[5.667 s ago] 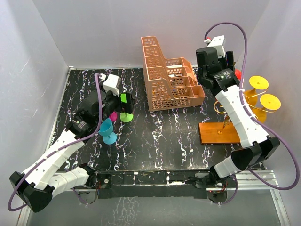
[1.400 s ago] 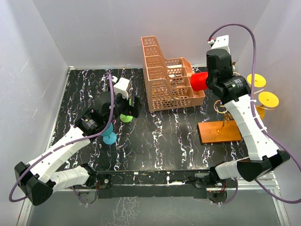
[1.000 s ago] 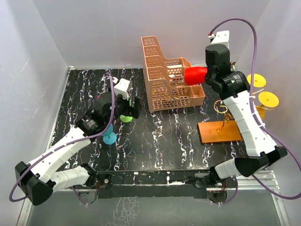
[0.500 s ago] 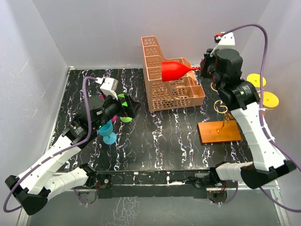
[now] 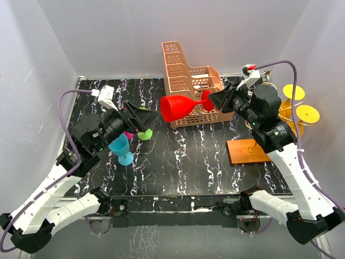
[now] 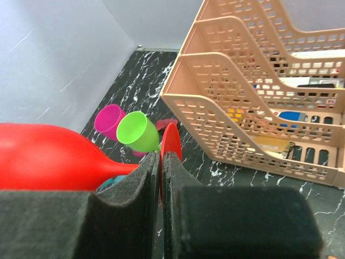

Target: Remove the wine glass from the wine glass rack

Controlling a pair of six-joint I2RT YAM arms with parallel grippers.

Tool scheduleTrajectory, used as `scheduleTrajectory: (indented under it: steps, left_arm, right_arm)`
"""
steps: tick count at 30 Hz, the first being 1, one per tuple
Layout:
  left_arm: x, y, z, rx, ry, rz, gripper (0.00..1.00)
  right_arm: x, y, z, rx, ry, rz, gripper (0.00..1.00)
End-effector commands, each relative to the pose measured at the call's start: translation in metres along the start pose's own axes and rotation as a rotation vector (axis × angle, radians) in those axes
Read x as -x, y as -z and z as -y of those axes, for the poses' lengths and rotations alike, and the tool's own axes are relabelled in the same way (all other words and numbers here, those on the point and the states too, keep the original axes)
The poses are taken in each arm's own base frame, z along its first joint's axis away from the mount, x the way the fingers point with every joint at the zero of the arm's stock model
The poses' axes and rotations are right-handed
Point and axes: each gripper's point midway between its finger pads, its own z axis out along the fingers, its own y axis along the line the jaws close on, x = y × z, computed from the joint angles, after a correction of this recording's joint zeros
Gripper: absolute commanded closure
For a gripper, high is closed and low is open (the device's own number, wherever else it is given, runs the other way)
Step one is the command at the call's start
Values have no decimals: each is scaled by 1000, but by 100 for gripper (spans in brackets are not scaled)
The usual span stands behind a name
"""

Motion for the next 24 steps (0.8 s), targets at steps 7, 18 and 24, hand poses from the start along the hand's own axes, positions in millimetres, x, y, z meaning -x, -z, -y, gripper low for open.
scheduleTrajectory:
  steps: [7, 18, 24]
  left_arm:
    - [-15, -14, 17, -64, 127, -92, 16]
    - [-37, -29, 15, -57, 93, -235, 74]
    - [-42, -23, 3, 13, 74, -266, 100]
  right_arm:
    - [17, 16, -39, 198, -36, 108, 92]
    - [15, 21, -34, 183, 35, 116, 92]
    - [20, 23, -17, 94, 108, 144, 75]
